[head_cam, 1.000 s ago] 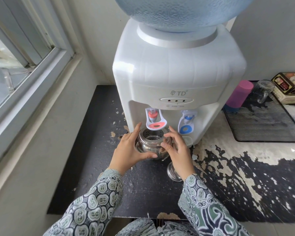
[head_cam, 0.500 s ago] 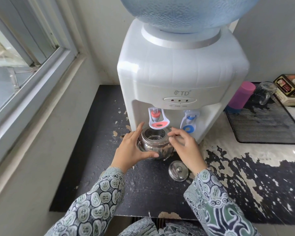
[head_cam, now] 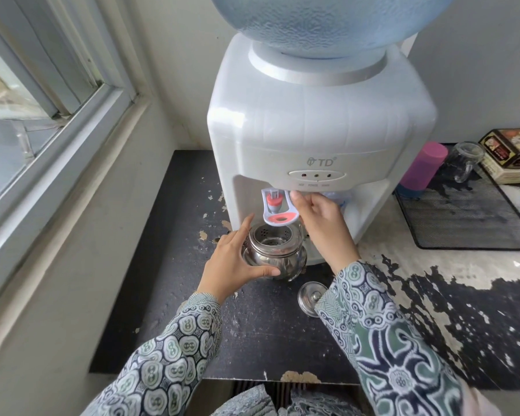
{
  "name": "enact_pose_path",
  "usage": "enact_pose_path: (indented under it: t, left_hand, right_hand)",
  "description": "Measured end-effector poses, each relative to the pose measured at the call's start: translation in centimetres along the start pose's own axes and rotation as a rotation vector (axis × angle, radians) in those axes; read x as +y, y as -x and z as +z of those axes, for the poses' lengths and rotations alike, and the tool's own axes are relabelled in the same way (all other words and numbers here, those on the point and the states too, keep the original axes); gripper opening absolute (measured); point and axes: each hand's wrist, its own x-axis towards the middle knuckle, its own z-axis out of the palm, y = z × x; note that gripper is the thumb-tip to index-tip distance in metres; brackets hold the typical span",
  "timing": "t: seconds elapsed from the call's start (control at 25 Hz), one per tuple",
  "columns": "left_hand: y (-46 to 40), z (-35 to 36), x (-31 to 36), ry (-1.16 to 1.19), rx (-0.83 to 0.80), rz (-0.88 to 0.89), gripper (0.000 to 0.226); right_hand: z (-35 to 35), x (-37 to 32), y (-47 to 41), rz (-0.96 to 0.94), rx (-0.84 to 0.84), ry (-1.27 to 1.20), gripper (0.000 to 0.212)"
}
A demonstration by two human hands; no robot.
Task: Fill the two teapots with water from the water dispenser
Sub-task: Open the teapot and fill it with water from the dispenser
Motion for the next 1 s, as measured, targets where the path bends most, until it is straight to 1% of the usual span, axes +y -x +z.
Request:
enact_pose_path:
  t: [0.12, 0.2, 0.36, 0.6, 0.8, 0.88, 1.0]
  left_hand:
    - [0.0, 0.1, 0.1, 0.005, 0.000, -0.006, 0.119]
    - [0.0, 0.1, 0.0, -0.001, 0.005, -0.003, 0.119]
    - [-0.1, -0.1, -0.2, -0.004, 0.009, -0.004, 0.118]
    - [0.0, 0.0, -0.1, -0.007, 0.006, 0.006, 0.117]
    - [0.0, -0.1, -0.1, -0.021, 0.012, 0.001, 0.118]
    - [-0.1, -0.1, 0.1, -0.019, 0.013, -0.003, 0.118]
    - [0.1, 0.0, -0.1, -0.013, 0.012, -0.005, 0.117]
  right_hand:
    - [0.2, 0.0, -0.1, -0.004, 0.016, 0.015, 0.041]
    - [0.0, 0.0, 0.0, 0.004, -0.002, 0.017, 0.037]
    - [-0.2, -0.1, 0.4, 0.041, -0.081, 0.042, 0.040]
    - [0.3, 0.1, 0.7, 0.131, -0.085, -0.051, 0.032]
    - [1.0, 0.5, 1.5, 0.124, -0.118, -0.057, 0.035]
    - [1.3, 0.9, 1.6, 0.115, -0.107, -0.026, 0.035]
    - [1.5, 1.7, 1.7, 0.073, -0.102, 0.112, 0.036]
